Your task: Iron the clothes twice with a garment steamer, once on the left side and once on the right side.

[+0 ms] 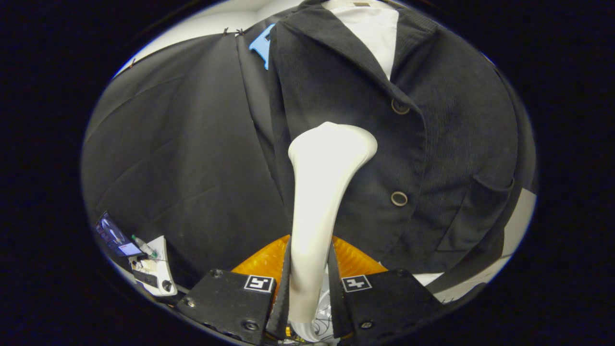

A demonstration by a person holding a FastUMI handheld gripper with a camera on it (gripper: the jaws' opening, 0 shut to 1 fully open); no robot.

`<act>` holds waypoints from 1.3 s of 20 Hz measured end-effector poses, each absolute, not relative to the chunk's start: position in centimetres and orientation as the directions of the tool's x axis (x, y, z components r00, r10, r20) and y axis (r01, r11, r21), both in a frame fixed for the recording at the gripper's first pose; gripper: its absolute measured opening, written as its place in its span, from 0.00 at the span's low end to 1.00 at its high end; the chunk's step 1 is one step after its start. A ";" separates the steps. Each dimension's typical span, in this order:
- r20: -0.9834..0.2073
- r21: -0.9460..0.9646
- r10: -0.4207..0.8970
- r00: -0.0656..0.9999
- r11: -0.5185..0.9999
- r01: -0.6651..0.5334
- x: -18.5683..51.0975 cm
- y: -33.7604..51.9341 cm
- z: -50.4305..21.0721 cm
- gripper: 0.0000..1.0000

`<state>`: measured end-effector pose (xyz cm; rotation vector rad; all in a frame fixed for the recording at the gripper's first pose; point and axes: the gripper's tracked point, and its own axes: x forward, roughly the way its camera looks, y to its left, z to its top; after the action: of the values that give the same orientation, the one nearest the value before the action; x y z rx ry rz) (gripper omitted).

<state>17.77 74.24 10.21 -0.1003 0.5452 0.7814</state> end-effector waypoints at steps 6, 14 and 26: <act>-0.549 0.100 0.615 0.566 0.721 -0.686 18.2 74.7 9.5 0.38; -0.599 0.086 0.582 0.550 0.729 -0.679 18.2 74.8 8.8 0.38; -0.636 0.089 0.551 0.540 0.748 -0.658 18.3 74.8 8.5 0.38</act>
<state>18.25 74.78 8.49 -0.1679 0.6939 0.7228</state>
